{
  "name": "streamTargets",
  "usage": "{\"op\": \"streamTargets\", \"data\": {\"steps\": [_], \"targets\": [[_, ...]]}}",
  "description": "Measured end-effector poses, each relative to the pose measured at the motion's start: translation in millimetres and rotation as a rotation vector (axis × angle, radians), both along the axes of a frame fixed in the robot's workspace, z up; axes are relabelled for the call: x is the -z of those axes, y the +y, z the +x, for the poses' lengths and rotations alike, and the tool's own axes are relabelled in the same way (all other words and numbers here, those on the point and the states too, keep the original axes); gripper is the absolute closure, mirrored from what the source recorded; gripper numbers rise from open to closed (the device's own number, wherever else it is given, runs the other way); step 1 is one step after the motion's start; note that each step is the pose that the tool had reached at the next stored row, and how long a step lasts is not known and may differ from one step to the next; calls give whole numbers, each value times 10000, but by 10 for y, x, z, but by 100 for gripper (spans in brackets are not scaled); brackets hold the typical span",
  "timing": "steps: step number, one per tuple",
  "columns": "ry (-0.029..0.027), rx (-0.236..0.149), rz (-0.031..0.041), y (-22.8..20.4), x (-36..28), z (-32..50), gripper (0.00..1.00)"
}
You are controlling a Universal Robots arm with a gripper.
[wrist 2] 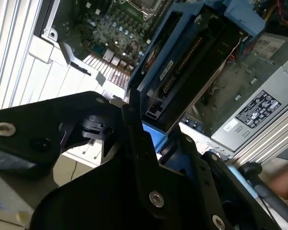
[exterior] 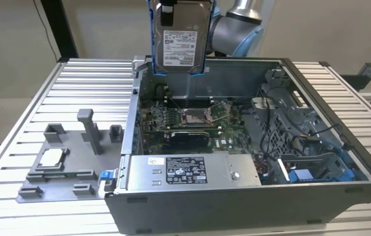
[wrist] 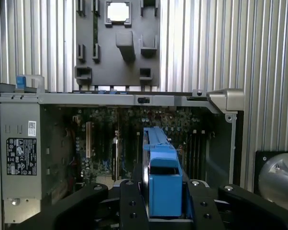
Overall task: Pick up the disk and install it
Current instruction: 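Pick up the disk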
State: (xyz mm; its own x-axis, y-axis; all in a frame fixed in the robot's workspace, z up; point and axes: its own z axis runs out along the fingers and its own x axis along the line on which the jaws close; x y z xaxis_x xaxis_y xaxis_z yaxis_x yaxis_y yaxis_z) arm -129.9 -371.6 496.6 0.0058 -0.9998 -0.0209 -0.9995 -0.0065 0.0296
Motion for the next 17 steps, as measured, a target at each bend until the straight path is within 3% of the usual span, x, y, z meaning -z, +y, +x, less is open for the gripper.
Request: {"op": "streamTargets", "data": {"steps": [17], "targets": [[2,-1,0,0,0,396,100]]}}
